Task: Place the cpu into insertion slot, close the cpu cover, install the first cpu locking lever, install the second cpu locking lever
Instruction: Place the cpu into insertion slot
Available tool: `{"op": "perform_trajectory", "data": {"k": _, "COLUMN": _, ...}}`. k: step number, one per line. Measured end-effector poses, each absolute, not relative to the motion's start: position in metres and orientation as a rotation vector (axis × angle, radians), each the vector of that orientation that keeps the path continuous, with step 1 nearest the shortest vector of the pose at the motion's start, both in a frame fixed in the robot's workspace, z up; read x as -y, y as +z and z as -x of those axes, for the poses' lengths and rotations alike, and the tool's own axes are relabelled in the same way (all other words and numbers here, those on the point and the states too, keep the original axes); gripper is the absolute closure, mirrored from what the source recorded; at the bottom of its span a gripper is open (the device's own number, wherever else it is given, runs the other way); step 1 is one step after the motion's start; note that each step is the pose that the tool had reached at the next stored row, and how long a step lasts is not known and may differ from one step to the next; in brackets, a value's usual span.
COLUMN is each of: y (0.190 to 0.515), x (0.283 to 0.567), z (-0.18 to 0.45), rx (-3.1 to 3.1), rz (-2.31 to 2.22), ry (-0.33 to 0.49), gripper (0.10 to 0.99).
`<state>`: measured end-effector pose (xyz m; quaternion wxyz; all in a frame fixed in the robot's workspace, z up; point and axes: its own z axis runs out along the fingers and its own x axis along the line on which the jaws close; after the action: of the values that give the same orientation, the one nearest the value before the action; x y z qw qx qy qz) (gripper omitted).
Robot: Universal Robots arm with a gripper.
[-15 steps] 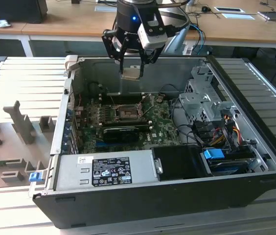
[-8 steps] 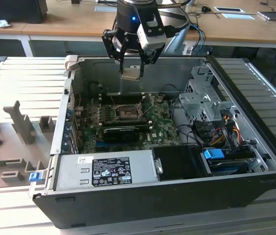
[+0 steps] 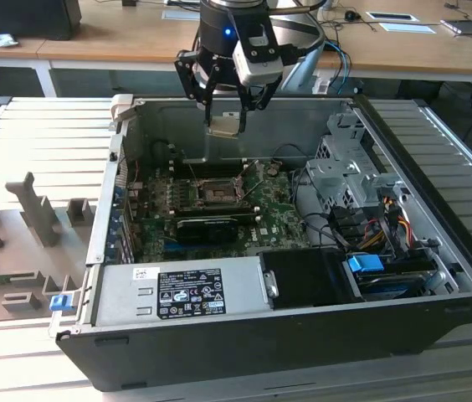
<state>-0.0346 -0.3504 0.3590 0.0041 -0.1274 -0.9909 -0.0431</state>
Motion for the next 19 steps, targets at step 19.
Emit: {"op": "perform_trajectory", "data": {"k": 19, "y": 0.3584, "x": 0.3504, "z": 0.0346, "rx": 3.087, "rz": 0.541, "ry": -0.135, "gripper": 0.553}}
